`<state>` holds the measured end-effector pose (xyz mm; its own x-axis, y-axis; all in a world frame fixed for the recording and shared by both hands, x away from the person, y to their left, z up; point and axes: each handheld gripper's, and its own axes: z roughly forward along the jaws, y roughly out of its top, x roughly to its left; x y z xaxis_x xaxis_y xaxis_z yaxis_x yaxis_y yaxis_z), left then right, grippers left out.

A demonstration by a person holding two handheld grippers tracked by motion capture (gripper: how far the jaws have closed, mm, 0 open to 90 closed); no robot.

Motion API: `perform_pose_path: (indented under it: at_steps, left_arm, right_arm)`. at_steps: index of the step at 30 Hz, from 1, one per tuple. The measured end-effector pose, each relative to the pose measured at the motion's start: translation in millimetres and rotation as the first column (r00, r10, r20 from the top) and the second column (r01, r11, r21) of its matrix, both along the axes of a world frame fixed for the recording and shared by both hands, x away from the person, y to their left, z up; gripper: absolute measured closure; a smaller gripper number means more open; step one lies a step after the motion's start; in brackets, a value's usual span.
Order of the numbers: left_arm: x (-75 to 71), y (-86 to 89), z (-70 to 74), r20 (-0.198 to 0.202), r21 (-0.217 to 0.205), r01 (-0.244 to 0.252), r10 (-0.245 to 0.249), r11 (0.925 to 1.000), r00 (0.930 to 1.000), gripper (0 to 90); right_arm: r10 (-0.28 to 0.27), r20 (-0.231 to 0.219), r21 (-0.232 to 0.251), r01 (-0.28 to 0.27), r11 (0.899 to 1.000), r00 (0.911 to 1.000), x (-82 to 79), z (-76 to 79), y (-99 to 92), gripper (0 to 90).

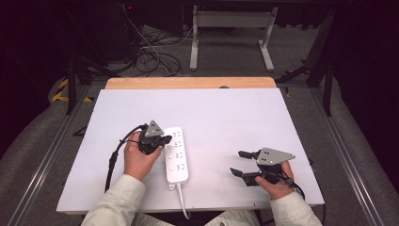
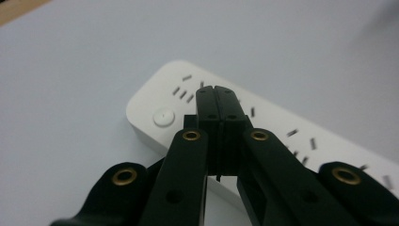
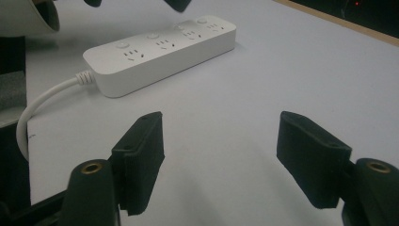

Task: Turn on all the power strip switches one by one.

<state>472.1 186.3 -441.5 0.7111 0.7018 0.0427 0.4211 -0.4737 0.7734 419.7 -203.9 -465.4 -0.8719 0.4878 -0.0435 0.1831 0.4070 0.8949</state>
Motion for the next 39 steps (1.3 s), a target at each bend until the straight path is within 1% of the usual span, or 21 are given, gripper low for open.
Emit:
perform_pose_path:
  at_steps: [1,2,4,5,7,8,9,10,13,14,17,20,22,24,26,28,30,33,35,36,39]
  left_arm:
    - [0.0,0.0,0.0,0.000,0.000,0.000,0.000,1.0000,1.0000,90.0]
    - [-2.1,1.5,7.3,0.016,-0.006,0.001,-0.001,1.0000,0.9999,90.0]
    - [-4.2,1.7,13.2,0.022,-0.011,0.008,-0.008,0.9999,0.9997,90.0]
    - [-4.6,0.9,13.1,0.018,-0.020,0.012,-0.012,0.9997,0.9998,90.0]
    - [-3.8,-0.7,11.2,0.008,-0.010,0.017,-0.017,0.9998,0.9998,90.0]
    - [-3.3,-2.1,9.8,-0.005,-0.015,0.023,-0.023,0.9996,0.9997,90.0]
    - [-2.7,-2.4,9.9,-0.006,-0.007,0.035,-0.035,0.9994,0.9994,90.0]
    - [-2.9,-3.5,9.7,-0.015,-0.020,0.038,-0.038,0.9991,0.9992,90.0]
    - [-2.1,-4.5,10.4,-0.018,-0.029,0.044,-0.044,0.9986,0.9989,90.0]
    - [-1.4,-4.7,10.6,-0.011,-0.025,0.039,-0.039,0.9989,0.9992,90.0]
    - [1.7,-4.5,10.5,-0.015,-0.030,0.037,-0.038,0.9989,0.9992,90.0]
    - [4.7,-4.7,11.3,-0.015,-0.030,0.031,-0.032,0.9991,0.9994,90.0]
    - [8.1,-4.1,11.9,-0.016,-0.022,0.031,-0.031,0.9993,0.9994,90.0]
    - [12.8,-3.5,11.0,-0.016,-0.016,0.025,-0.025,0.9996,0.9995,90.0]
    - [18.0,-3.8,7.9,-0.032,-0.021,0.021,-0.022,0.9995,0.9992,90.0]
    - [25.0,-3.3,2.9,-0.047,-0.008,0.013,-0.014,0.9999,0.9988,90.0]
    - [27.1,-2.9,1.2,-0.050,-0.006,0.012,-0.013,0.9999,0.9987,90.0]
    - [33.0,-0.1,-4.9,-0.070,0.002,-0.001,0.001,1.0000,0.9975,90.0]
    - [34.0,0.1,-6.1,-0.071,-0.002,-0.005,0.005,1.0000,0.9975,90.0]
    - [35.7,0.9,-7.1,-0.064,0.008,-0.011,0.012,0.9999,0.9979,90.0]
    - [37.7,1.3,-8.6,-0.064,0.010,-0.017,0.018,0.9998,0.9978,90.0]
  right_arm:
    - [-0.001,-0.001,-0.002,0.001,1.000,1.0000,0.4,-0.1,-0.1,32.9]
    - [-0.001,-0.001,-0.002,0.001,1.000,1.0000,0.4,-0.1,-0.1,32.9]
    - [0.003,-0.003,-0.001,-0.003,1.000,1.0000,1.0,-0.8,0.7,32.9]
    - [0.004,-0.004,-0.002,-0.004,1.000,1.0000,0.9,-0.9,0.9,32.9]
    - [0.004,-0.003,-0.002,-0.004,1.000,1.0000,0.9,-0.8,0.8,32.9]
    - [0.000,-0.004,-0.001,0.000,1.000,1.0000,0.4,-0.4,0.5,32.9]
    - [0.000,-0.004,-0.001,0.000,1.000,1.0000,0.4,-0.4,0.5,32.9]
    - [0.000,-0.002,0.000,0.000,1.000,1.0000,0.3,-0.2,0.2,33.0]
    - [0.004,-0.005,0.000,-0.004,1.000,1.0000,0.8,-0.7,0.7,32.9]
    - [0.004,-0.005,0.000,-0.004,1.000,1.0000,0.8,-0.7,0.7,32.9]
    - [0.005,-0.005,-0.001,-0.005,1.000,1.0000,0.8,-1.1,1.1,32.9]
    - [0.003,-0.005,0.001,-0.003,1.000,1.0000,0.8,-0.6,0.4,32.9]
    - [0.004,-0.005,0.001,-0.004,1.000,1.0000,1.0,-0.8,0.5,32.9]
    - [0.005,-0.006,0.000,-0.005,1.000,1.0000,0.9,-1.0,0.8,32.9]
    - [0.006,-0.006,0.000,-0.006,1.000,1.0000,0.9,-0.9,0.7,32.9]
    - [0.004,-0.005,0.002,-0.004,1.000,1.0000,0.9,-0.7,0.3,32.9]
    - [0.004,-0.008,0.002,-0.004,1.000,1.0000,0.9,-0.8,0.4,32.9]
    - [0.004,-0.007,0.002,-0.004,1.000,1.0000,1.0,-0.9,0.4,32.9]
    - [0.005,-0.007,0.001,-0.005,1.000,1.0000,0.9,-0.8,0.2,32.8]
    - [0.005,-0.007,0.001,-0.005,1.000,1.0000,1.0,-0.9,0.1,32.8]
    - [0.005,-0.007,0.001,-0.005,1.000,1.0000,1.0,-0.8,0.2,32.8]
